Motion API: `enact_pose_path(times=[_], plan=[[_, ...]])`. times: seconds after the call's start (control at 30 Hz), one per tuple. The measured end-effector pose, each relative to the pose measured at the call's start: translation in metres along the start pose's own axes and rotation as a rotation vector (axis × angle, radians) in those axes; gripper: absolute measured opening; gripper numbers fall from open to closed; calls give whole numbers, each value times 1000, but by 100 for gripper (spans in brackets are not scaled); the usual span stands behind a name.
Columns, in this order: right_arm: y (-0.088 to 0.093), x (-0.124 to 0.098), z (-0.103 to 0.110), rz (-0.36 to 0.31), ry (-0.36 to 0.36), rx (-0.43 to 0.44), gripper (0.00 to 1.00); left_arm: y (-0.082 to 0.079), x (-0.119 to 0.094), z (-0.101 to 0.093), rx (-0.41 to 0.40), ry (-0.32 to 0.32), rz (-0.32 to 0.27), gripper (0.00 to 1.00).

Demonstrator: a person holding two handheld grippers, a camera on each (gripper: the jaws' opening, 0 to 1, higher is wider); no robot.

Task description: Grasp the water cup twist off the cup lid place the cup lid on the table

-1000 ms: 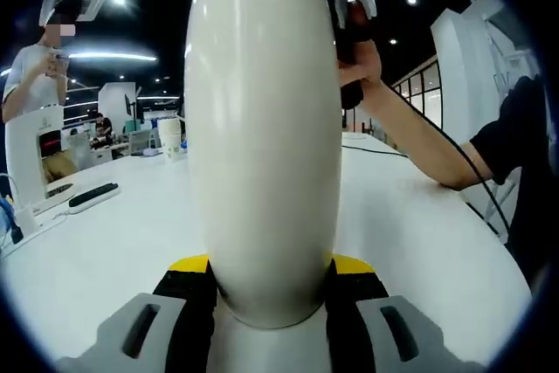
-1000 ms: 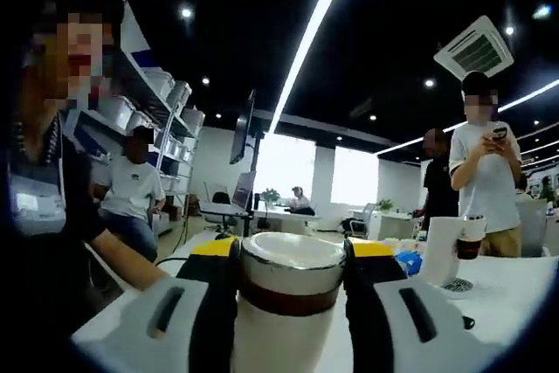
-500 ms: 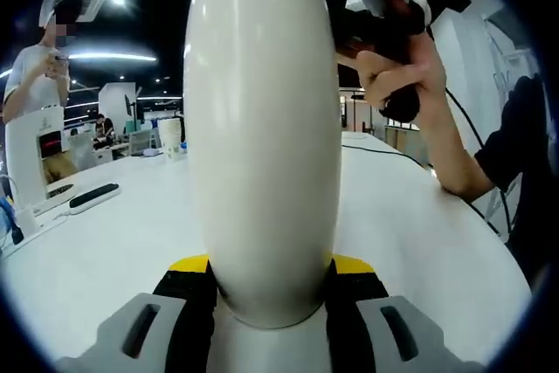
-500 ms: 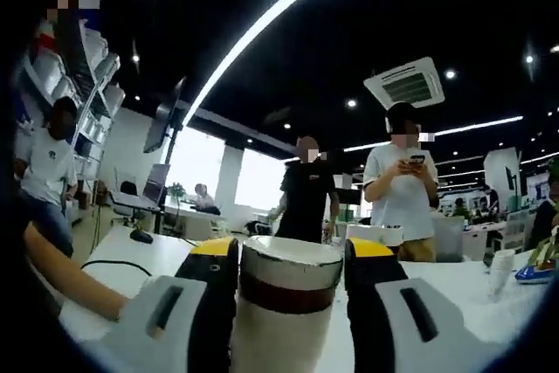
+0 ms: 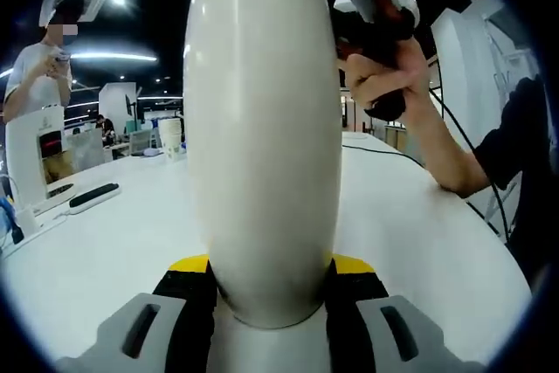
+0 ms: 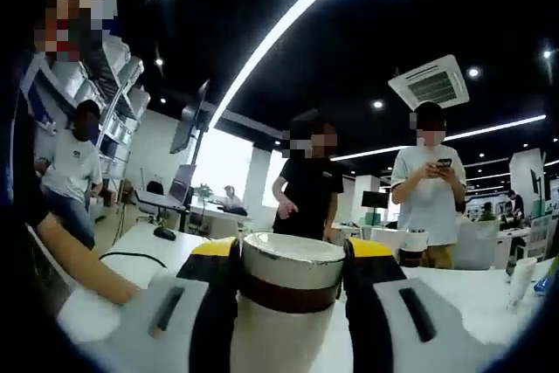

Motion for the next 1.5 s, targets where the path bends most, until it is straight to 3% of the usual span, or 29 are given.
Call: enact_pose_path(times=[0.13,0.43,0.6,0.7,0.83,0.93,1.03,1.13,1.27,1.37,1.5], plan=[[0,4,-1,-12,-120,23,49,0,0,1,-2,3,0,50],[0,2,0,15,-292,12,49,0,1,1,0,8,-1,50],[1,-1,1,11,-316,15,49,0,1,1,2,11,-1,50],[4,-7,1,33,-221,35,50,-1,2,1,5,12,-2,50],[1,-18,10,-18,-81,40,56,0,2,1,4,12,-1,50],[-1,-15,13,-13,60,5,60,0,3,1,4,10,-1,50],[-3,-7,18,43,198,-55,61,0,3,1,3,7,0,50],[-5,-3,14,71,288,-71,60,0,4,1,3,8,0,50],[-3,-1,5,103,312,-55,55,0,4,1,3,7,0,50],[0,-1,4,103,270,9,54,0,4,1,4,8,-1,50],[1,0,5,100,220,-8,51,0,4,1,3,9,-1,50]])
Point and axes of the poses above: the point that each gripper's makers call its tool centre point, and the gripper's own axes: x roughly forward along the fingers, z roughly to its left, y roughly out of its underside, the point moved 5 cm from there along -x, roughly backward along the fingers, and after that the axes turned 14 degrees about z, right-handed, at the moved point
